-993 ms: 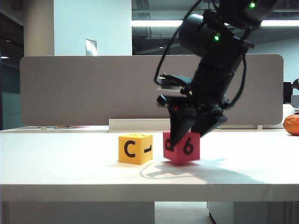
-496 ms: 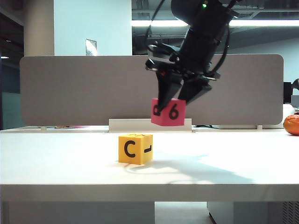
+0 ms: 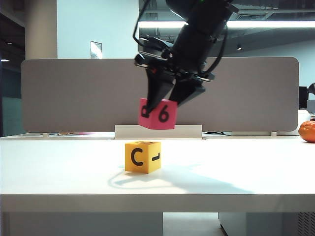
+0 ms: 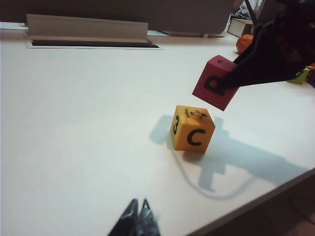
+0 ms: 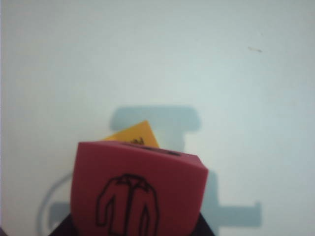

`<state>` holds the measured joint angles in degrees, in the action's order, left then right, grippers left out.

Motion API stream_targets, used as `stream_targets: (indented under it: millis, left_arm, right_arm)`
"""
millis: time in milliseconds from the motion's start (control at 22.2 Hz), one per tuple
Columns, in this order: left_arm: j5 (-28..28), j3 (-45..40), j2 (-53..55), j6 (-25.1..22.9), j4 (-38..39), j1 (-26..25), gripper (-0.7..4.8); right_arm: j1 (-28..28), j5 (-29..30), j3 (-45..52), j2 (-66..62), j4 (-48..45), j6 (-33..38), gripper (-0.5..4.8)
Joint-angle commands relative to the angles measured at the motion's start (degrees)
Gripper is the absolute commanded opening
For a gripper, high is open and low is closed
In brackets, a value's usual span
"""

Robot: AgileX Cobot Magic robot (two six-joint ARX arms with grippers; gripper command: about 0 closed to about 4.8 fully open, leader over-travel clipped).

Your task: Stack one letter block on top of another letter block.

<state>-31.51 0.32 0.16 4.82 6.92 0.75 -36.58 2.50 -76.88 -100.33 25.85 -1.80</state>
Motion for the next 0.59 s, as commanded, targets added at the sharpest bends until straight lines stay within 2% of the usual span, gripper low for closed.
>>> stream_targets:
  millis: [45,587]
  left_arm:
    - [-0.2,0.2,0.1,0.2,0.3,-0.1,-0.06]
    - [-0.2,0.2,0.1,0.2,0.3,-0.1,-0.06]
  right_arm:
    - [-0.9,0.2,-0.3,0.1,-2.6,-0.2,1.76]
    - [-1.2,0.2,-0.5,-2.6,-3.5,-0.2,1.80]
